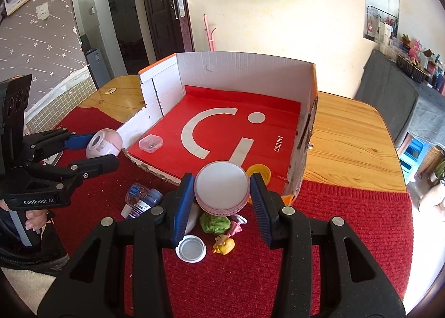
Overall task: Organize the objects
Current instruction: 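Carry the My Melody device into the cardboard box with left gripper while right gripper lowers the lids beside it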
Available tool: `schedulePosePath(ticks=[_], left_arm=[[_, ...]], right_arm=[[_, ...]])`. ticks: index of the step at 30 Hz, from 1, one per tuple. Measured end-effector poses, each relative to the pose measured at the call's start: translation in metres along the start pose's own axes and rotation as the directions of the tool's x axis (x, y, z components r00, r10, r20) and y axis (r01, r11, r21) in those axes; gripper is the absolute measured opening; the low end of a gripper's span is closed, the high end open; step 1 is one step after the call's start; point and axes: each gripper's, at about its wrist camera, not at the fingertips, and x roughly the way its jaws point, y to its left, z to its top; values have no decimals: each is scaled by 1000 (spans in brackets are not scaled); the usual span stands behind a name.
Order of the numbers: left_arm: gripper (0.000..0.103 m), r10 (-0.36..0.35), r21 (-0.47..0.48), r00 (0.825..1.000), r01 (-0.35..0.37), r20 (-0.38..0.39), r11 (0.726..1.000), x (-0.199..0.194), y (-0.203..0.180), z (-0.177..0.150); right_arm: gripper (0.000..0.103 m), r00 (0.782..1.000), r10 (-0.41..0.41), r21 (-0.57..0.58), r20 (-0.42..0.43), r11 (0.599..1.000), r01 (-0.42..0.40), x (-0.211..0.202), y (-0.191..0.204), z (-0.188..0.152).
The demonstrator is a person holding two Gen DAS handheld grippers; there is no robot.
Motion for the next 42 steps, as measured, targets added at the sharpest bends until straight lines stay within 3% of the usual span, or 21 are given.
schedulePosePath(ticks=[3,7,11,14,29,42], left_arm=[[57,-44,32,998,45,-35,999,12,-4,8],[57,-27,84,998,32,-62,996,30,-8,16],[57,-80,111,992,90,-93,990,47,-7,23],[57,-81,144,989,98,-120,985,61,-8,27],[57,-138,203,959,191,-248,960,103,-4,33],[57,-146,213,939,219,-313,952,124,-3,36]], right_arm=[[40,1000,20,-42,-17,999,-21,11,7,8],[40,998,40,-97,-50,994,-45,28,14,15],[40,994,66,-122,-89,990,-77,45,13,22],[40,989,88,-139,-121,985,-105,58,10,25],[40,957,110,-180,-270,970,-163,106,-7,26],[40,945,109,-192,-309,966,-174,122,-8,24]])
